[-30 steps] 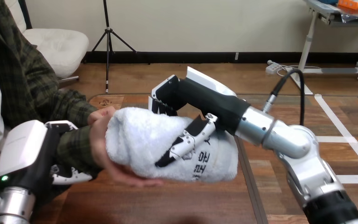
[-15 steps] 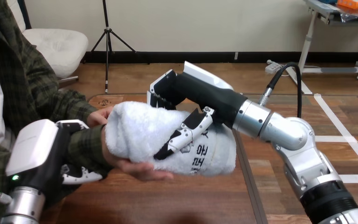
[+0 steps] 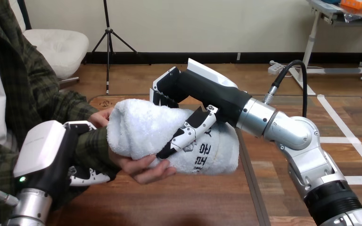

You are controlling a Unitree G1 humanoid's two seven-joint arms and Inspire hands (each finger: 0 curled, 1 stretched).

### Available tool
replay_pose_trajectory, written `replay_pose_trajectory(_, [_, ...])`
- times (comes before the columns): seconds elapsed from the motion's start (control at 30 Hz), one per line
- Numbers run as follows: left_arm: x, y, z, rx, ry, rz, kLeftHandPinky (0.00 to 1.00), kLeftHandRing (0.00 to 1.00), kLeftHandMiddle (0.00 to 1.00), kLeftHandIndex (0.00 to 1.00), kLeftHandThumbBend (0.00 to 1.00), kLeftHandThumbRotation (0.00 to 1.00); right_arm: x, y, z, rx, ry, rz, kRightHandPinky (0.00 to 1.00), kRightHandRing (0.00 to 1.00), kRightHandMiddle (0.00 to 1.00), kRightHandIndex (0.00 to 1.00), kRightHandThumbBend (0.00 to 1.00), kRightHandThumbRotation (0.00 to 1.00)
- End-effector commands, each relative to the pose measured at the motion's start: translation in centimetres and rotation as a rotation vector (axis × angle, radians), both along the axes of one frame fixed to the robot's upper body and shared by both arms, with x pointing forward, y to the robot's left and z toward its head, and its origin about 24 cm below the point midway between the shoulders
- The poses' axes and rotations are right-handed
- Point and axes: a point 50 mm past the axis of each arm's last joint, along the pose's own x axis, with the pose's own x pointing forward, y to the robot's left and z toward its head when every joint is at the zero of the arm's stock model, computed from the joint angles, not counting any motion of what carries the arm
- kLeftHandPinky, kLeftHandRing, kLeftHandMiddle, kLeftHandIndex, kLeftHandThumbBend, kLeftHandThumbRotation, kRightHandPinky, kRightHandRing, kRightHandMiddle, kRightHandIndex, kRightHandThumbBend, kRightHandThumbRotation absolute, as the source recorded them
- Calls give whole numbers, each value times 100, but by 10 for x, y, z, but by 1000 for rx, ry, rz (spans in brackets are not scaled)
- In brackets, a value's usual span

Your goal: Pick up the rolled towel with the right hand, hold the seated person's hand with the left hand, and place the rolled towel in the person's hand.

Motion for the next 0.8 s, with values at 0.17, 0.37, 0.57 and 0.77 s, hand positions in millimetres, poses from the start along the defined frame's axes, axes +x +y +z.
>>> replay_pose_trajectory(0.17, [20, -23, 20, -22, -106, -84, 36, 42, 47, 47, 95, 0, 9, 9, 27, 16, -107, 8, 13, 18, 24, 27, 81, 0])
replay_pose_trajectory(0.37, [23, -27, 20, -37, -104, -92, 35, 42, 48, 48, 94, 0, 9, 11, 24, 10, -99, 10, 13, 18, 24, 27, 82, 0])
replay_pose_trajectory(0.57, [25, -31, 20, -39, -106, -99, 36, 42, 48, 48, 95, 0, 8, 12, 21, 21, -88, 20, 14, 19, 24, 27, 82, 0])
replay_pose_trajectory(0.77, [27, -34, 19, -50, -117, -112, 37, 43, 48, 47, 95, 0, 8, 13, 19, 19, -84, 23, 13, 18, 24, 27, 81, 0])
